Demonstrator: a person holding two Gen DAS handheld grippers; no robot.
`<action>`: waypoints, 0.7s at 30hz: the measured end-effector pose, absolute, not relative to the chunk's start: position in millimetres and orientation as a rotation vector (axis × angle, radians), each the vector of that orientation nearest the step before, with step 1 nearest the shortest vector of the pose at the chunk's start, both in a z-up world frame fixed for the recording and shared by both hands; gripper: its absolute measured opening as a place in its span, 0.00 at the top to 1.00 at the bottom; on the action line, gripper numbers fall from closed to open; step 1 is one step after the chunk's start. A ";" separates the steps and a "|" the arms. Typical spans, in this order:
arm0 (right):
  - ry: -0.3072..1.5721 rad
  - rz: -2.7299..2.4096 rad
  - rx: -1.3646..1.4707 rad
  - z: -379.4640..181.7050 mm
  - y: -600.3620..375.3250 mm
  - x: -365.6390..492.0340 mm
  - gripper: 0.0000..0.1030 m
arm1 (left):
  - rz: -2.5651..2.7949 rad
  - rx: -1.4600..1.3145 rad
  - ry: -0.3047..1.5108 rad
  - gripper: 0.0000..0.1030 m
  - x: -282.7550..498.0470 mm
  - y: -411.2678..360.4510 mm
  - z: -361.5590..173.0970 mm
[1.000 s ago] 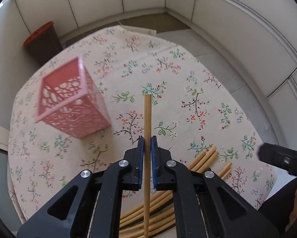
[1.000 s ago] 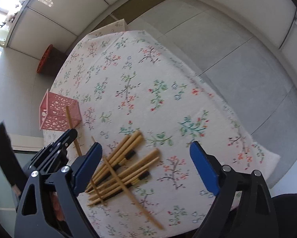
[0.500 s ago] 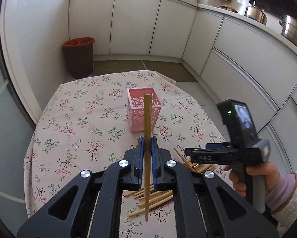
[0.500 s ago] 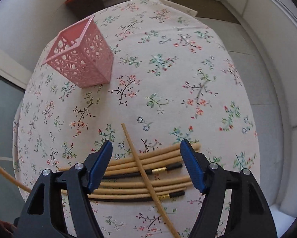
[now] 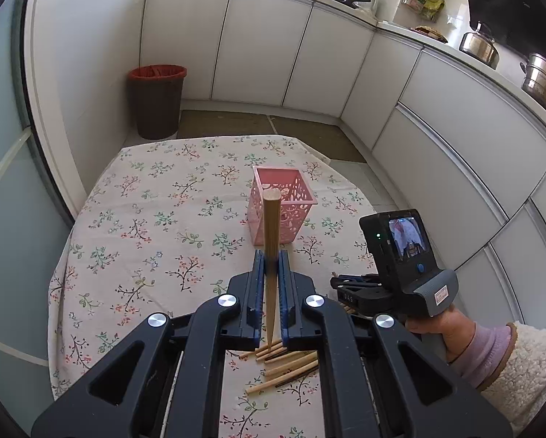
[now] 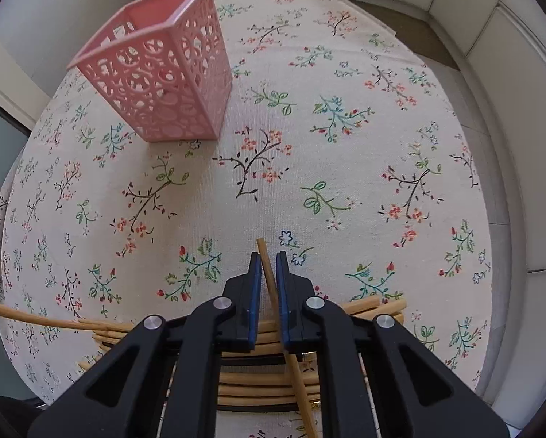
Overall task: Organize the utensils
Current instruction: 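Grasp a chopstick with the right gripper while the left gripper lifts its chopstick, then carry both chopsticks over the pink basket and open both grippers to drop them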
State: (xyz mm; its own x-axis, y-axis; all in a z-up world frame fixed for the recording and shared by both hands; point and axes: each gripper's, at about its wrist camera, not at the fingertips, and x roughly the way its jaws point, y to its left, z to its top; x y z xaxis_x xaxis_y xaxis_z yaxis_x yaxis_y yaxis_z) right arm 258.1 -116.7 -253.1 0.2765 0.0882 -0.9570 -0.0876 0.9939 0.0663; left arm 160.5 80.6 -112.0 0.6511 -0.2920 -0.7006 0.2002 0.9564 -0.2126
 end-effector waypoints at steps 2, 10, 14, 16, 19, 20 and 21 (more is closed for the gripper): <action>1.251 0.119 0.029 -240.9 -121.9 251.9 0.93 | -0.282 -0.117 0.812 0.94 159.2 79.4 -110.4; 1.107 0.097 0.073 -173.9 -144.7 218.2 0.95 | -0.293 -0.106 0.786 0.94 148.0 69.1 -95.7; 1.053 0.093 0.091 -138.5 -150.8 191.7 0.95 | -0.305 -0.096 0.768 0.94 139.4 61.4 -86.4; 1.034 0.101 0.105 -125.3 -155.9 179.8 0.95 | -0.312 -0.093 0.759 0.94 135.4 56.8 -81.0; 0.996 0.116 0.123 -100.7 -163.4 162.7 0.95 | -0.314 -0.084 0.738 0.94 130.6 49.5 -71.1; 0.977 0.124 0.131 -88.6 -167.1 157.5 0.95 | -0.315 -0.081 0.731 0.94 130.3 47.1 -66.8; 0.961 0.128 0.136 -78.3 -169.3 154.0 0.95 | -0.313 -0.079 0.724 0.94 130.4 44.8 -62.3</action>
State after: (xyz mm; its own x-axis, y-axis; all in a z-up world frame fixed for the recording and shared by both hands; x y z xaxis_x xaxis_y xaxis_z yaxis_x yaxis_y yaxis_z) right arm 154.0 -169.3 -78.3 0.5667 0.1690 -0.8064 -0.0483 0.9839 0.1722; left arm 130.4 44.8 -62.3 0.7045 -0.3085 -0.6391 0.2544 0.9505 -0.1784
